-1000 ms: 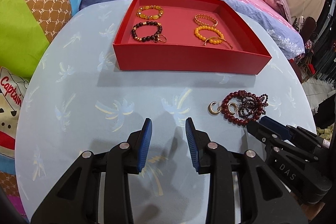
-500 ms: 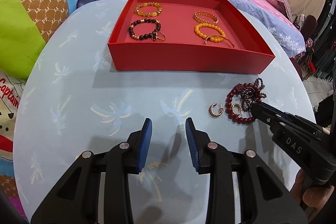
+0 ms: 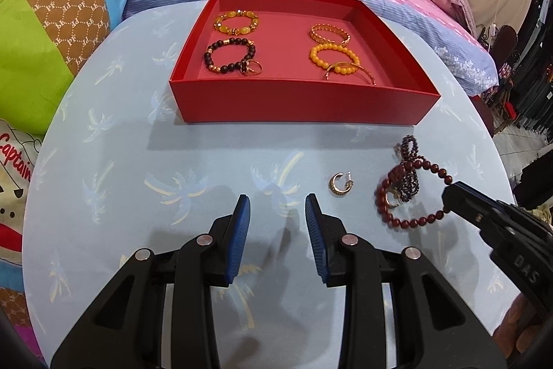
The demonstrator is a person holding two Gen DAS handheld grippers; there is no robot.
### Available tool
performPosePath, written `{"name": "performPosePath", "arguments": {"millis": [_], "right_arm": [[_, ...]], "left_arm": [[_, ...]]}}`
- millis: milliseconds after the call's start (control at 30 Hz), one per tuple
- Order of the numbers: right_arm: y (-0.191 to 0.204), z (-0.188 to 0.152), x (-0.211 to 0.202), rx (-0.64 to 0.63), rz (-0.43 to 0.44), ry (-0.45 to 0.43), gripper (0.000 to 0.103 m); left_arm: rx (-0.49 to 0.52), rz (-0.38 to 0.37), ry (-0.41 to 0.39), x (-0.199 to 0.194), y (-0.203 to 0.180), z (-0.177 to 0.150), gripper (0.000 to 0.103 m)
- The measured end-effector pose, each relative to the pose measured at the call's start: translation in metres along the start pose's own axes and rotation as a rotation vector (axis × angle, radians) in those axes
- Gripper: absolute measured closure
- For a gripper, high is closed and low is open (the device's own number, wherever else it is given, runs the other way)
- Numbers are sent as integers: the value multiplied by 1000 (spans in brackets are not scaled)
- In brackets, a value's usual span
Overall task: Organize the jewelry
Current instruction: 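Close the right tool on the red garnet bead bracelet, then lift the red garnet bracelet with the right tool while the left tool grasps the dark garnet bracelet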
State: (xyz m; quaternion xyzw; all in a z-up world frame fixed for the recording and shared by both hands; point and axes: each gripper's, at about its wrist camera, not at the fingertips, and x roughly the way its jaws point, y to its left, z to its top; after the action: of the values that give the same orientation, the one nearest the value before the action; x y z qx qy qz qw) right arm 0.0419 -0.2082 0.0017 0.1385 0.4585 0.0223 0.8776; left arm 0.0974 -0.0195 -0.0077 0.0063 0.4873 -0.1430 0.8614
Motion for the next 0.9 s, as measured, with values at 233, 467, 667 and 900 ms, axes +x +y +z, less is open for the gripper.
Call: {"name": "performPosePath", "arguments": {"millis": [233, 467, 667, 900], "right_arm": [[-7, -9, -20, -5, -11, -4, 95], [-38, -21, -18, 77, -63, 27, 95], [-53, -18, -16, 105, -87, 21, 95], [-59, -12, -10, 116, -84, 26, 95]], "left_arm": [[22, -24, -14, -6, -15, 7, 67], [83, -93, -11, 1, -54, 19, 61], [165, -120, 9, 23, -91, 23, 62], [183, -134, 56, 40, -97, 20, 85]]}}
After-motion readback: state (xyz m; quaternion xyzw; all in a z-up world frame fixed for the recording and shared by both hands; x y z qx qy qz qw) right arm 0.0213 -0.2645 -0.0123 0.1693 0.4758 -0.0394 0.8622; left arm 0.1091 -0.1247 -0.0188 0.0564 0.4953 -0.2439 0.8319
